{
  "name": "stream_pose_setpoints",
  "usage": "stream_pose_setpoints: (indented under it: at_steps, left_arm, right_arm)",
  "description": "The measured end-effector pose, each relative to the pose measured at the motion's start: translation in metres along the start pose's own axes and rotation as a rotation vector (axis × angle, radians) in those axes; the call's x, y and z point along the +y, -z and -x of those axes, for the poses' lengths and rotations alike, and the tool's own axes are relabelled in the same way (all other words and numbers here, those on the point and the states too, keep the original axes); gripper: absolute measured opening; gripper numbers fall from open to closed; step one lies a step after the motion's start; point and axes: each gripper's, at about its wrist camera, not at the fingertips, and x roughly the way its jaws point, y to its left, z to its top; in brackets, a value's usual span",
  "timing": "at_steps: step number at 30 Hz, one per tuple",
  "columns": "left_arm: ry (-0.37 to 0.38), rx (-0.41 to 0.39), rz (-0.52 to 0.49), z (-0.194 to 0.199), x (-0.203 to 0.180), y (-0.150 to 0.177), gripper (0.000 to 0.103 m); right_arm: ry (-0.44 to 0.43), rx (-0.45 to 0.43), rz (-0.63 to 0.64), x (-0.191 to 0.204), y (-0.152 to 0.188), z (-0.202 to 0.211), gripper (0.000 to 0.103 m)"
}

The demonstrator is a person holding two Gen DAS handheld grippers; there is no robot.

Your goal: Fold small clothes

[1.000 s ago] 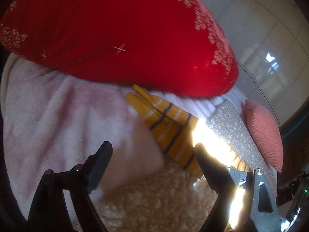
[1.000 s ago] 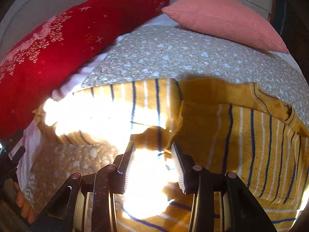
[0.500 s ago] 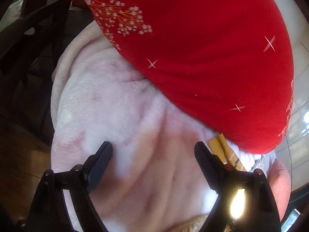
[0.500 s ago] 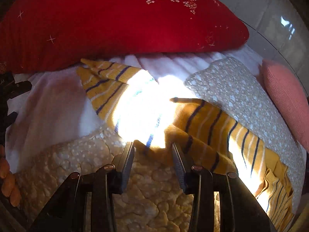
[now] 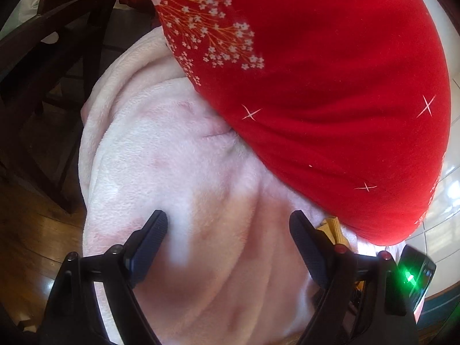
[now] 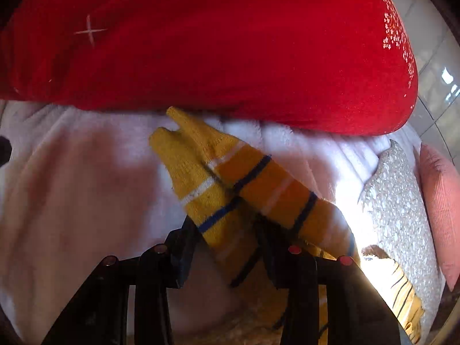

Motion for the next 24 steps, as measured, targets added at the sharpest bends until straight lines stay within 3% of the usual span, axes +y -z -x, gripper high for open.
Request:
stream_pose_setpoints:
  at_steps: [1,2,6,10,15,18,21,24]
  left_arm:
    - [0.001,-0.006,-0.007,0.004,-0.002,0.002,0.086]
    - [0.004,-0.012,-0.017,0.003,-0.004,0.002,0.086]
    - [0.111,-0.026,-0.092,0.017,-0.025,0.013,0.086]
    - [0.223,-0.048,-0.257,0.04,-0.058,0.038,0.087]
    - [0.346,0.02,-0.434,0.06,-0.095,0.085,0.088]
    - [0.407,0.099,-0.509,0.062,-0.113,0.115,0.089]
    - [0.458,0.177,-0.607,0.069,-0.13,0.15,0.089]
    - [0.494,0.194,-0.7,0.081,-0.139,0.181,0.089]
  right_arm:
    - [-0.01,0.01,-0.019,-0.004,-0.002,0.001,0.011]
    - [-0.003,0.014,-0.029,-0.007,-0.004,0.006,0.006]
    - [0.024,-0.067,-0.14,-0.051,0.005,0.058,0.004]
    - [0.056,-0.169,-0.408,-0.147,0.058,0.138,0.004]
    - [0.235,-0.208,-0.774,-0.285,0.193,0.222,0.004]
    - [0.329,-0.124,-0.983,-0.349,0.287,0.235,0.005]
    - [0.467,0.039,-1.136,-0.386,0.379,0.227,0.007]
    - [0.478,0.054,-1.228,-0.397,0.435,0.231,0.007]
